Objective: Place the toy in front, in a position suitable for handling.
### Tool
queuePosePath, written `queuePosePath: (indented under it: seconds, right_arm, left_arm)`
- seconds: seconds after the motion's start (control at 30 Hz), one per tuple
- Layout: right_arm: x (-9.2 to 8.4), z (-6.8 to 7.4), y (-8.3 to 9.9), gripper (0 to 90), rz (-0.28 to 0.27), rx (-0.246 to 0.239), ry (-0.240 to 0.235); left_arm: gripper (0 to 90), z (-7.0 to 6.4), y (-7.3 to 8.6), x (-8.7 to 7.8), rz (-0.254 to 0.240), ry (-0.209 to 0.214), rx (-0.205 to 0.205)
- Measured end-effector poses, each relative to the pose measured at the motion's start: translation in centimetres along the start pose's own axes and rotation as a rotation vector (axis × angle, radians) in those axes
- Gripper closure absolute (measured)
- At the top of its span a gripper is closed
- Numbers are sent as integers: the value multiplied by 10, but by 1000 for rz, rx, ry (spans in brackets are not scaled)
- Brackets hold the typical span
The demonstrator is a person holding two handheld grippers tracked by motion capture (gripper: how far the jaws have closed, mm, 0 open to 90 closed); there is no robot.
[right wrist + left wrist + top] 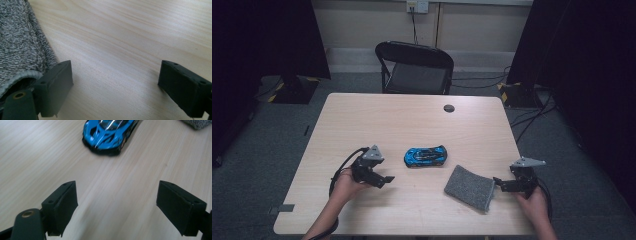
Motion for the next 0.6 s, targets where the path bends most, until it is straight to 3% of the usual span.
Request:
queuePosePath:
  seconds: [0.13,0.3,0.6]
  right_arm:
    - [0,0,0,115,0,0,1]
    - [0,0,0,115,0,0,0]
    - [0,0,0,115,0,0,1]
  left_arm:
    - [166,-3,-17,15,32,15,38]
    - [171,0,-31,33,67,29,53]
    - [172,7,-49,61,75,30,74]
Point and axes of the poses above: each handheld gripper's, and its own axes: x roughly forward along the jaws, y roughly out of its underside, z roughly to its left, the point moved 4 cm from there along x, roughly forward along the jaws
